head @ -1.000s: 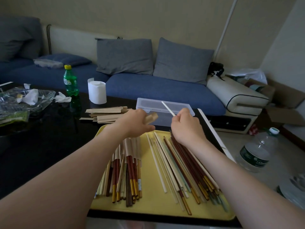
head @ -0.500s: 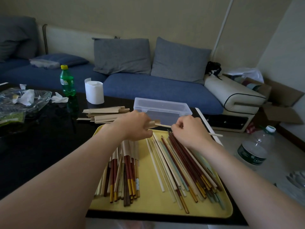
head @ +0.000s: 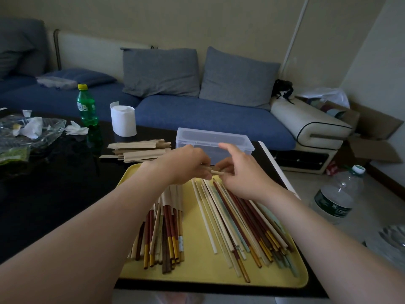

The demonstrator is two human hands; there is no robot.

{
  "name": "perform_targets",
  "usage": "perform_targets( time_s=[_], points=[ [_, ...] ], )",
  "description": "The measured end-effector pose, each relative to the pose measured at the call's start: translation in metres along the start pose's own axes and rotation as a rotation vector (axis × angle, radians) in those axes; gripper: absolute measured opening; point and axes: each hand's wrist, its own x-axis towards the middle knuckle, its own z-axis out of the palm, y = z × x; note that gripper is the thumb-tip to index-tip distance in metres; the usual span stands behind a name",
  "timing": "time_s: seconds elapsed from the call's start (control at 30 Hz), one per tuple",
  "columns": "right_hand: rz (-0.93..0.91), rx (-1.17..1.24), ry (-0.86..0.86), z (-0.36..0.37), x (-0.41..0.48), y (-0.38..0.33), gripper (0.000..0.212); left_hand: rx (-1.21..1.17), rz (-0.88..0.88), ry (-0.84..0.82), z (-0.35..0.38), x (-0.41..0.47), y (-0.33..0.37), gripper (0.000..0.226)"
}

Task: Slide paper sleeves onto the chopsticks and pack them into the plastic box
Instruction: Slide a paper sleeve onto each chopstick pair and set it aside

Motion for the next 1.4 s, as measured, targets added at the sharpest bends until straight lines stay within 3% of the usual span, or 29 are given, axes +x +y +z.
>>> perform_targets(
  time_s=[0.13,0.23,0.47,0.67,0.73,0.8,0.9,0.97,1.03,1.2,1.4],
  points=[
    [0.082,-0.167,0.103,-0.012,-0.001,0.010,0.053,-0.048,-0.047,0.015,0.002,-0.003,-0.007,0.023],
    [0.169,-0.196,0.064,-0.015,-0.002,0.019,0.050,-0.081,-0.048,0.012,0.001,-0.005,-0.008,0.022],
    [0.141,-0.067,-0.044,0.002,-0.003,0.007,0.046,-0.137,-0.037,0.027,0.002,-0.004,-0.003,0.023],
    [0.180,0.032,-0.021,0.009,0.005,0.005,0.043,-0.074,-0.067,0.178,0.000,-0.001,0.003,0.051],
    [0.217,0.078,-0.006,0.009,0.008,0.005,0.040,0.015,-0.088,0.288,0.001,-0.001,0.001,0.057],
    [0.264,0.152,0.020,0.009,0.012,0.006,0.036,0.054,-0.135,0.428,0.002,0.000,0.001,0.078],
    [0.344,0.296,0.038,0.009,0.016,0.006,0.031,-0.070,-0.295,0.573,0.004,0.001,0.003,0.114],
    [0.382,0.357,0.043,0.010,0.017,0.005,0.034,-0.237,-0.406,0.597,0.005,0.003,0.003,0.125],
    [0.400,0.400,0.039,0.011,0.017,0.004,0.037,-0.487,-0.445,0.595,0.004,0.005,0.000,0.122],
    [0.411,0.445,-0.005,0.012,0.012,-0.002,0.041,-0.934,-0.487,0.592,-0.001,0.005,-0.006,0.078],
    [0.389,0.510,-0.026,0.011,0.007,-0.014,0.043,-1.155,-0.514,0.671,-0.004,0.004,-0.005,0.056]
  ],
)
